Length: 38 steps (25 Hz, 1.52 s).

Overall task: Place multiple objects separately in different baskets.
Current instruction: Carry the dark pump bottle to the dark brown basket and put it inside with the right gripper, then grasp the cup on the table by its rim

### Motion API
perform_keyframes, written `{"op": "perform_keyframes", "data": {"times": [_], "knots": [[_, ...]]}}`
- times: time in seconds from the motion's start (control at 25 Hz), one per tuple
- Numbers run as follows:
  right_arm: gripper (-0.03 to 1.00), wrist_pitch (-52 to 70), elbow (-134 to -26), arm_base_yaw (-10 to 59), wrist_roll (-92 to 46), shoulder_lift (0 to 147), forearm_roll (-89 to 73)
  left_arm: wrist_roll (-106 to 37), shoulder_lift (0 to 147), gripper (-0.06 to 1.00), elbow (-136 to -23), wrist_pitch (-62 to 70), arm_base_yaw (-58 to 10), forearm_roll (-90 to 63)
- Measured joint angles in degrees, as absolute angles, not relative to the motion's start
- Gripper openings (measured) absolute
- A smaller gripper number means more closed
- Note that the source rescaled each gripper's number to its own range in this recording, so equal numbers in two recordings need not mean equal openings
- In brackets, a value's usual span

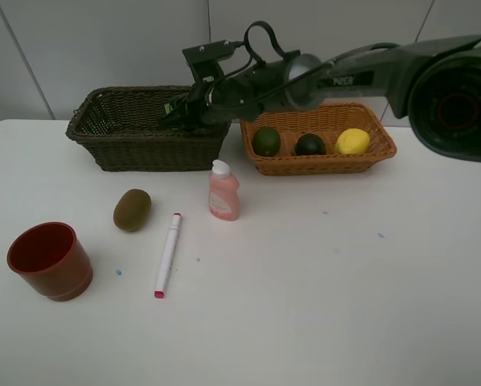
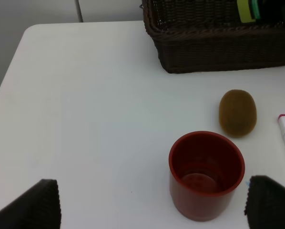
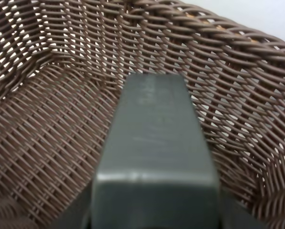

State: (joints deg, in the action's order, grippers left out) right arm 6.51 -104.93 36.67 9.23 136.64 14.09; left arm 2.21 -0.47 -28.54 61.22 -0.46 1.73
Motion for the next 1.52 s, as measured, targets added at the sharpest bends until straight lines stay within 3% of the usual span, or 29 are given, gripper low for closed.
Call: {"op": "perform_keyframes", "data": {"times": [0.4, 0.44, 0.48, 0.56, 0.6, 0.64, 0.72, 1.16, 1.52], "knots": [[0.02, 9.06, -104.93, 36.67, 9.39, 136.64, 13.04, 2.21, -0.47, 1.00, -28.54, 61.22, -0.46, 1.73], [0.06, 9.06, -104.93, 36.67, 9.39, 136.64, 12.49, 2.21, -0.47, 1.00, -28.54, 61.22, -0.46, 1.73], [0.19, 8.68, -104.93, 36.67, 9.39, 136.64, 12.14, 2.21, -0.47, 1.00, -28.54, 61.22, -0.46, 1.73], [0.63, 7.59, -105.12, 36.67, 9.39, 136.64, 11.91, 2.21, -0.47, 1.00, -28.54, 61.22, -0.46, 1.73], [0.76, 7.34, -105.17, 36.67, 9.39, 136.64, 11.91, 2.21, -0.47, 1.00, -28.54, 61.22, -0.46, 1.73], [0.86, 7.34, -105.22, 36.67, 9.39, 136.64, 11.86, 2.21, -0.47, 1.00, -28.54, 61.22, -0.46, 1.73], [0.95, 7.54, -105.22, 36.67, 9.39, 136.64, 11.85, 2.21, -0.47, 1.00, -28.54, 61.22, -0.46, 1.73], [1.00, 10.70, -105.22, 36.67, 9.39, 133.99, 12.05, 2.21, -0.47, 1.00, -28.54, 61.22, -0.46, 1.73], [1.00, 23.48, -105.22, 36.67, 9.39, 121.50, 15.64, 2.21, -0.47, 1.00, -28.54, 61.22, -0.46, 1.73]]}}
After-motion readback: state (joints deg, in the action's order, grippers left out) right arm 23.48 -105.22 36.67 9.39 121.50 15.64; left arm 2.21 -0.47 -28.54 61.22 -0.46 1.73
